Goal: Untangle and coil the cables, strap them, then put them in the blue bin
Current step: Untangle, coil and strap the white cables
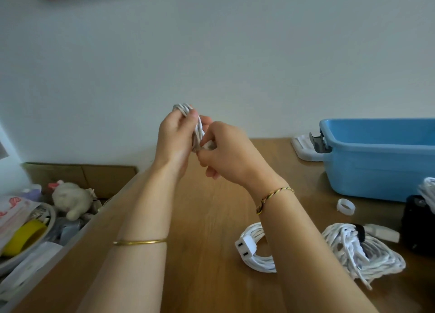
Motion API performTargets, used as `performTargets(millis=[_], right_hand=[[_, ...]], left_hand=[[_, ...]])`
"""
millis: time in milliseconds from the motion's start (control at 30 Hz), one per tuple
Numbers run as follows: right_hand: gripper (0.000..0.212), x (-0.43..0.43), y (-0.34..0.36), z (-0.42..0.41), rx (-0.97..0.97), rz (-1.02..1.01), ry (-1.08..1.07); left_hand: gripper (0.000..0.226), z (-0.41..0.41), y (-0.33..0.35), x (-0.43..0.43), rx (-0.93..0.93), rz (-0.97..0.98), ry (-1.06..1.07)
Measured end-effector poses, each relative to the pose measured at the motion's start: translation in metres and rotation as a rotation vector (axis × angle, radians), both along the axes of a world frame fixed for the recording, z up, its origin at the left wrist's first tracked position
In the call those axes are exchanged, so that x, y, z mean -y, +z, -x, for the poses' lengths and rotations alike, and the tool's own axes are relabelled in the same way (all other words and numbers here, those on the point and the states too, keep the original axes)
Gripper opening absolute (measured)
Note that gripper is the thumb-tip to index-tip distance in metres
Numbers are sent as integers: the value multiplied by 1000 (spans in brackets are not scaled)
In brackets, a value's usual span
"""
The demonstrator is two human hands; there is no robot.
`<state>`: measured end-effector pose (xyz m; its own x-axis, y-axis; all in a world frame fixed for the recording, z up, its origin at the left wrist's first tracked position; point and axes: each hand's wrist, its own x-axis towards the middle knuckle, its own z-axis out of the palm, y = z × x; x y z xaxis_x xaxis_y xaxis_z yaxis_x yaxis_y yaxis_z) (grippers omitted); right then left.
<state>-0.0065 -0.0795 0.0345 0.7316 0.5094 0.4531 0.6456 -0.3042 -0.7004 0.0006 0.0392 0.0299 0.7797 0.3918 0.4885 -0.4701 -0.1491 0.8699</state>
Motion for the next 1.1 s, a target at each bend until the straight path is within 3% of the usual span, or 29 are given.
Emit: performTargets(millis=[167,500,667,900,1100], right_hand=[[11,0,-4,-6,53,-60,-33],[20,3,-14,-15,367,11,-103],[11,11,-17,-19,70,-70,99],[11,16,-24,-26,41,-61,83],[25,12,-27,-27,5,-130,69]], left_hand=[[28,3,-3,2,-189,-218,43],[66,17,4,9,-480,-9,-281],[82,17,2,9,-603,5,-422],[83,17,1,8,-698,192,-549],[76,17,0,8,-693,241,-552]])
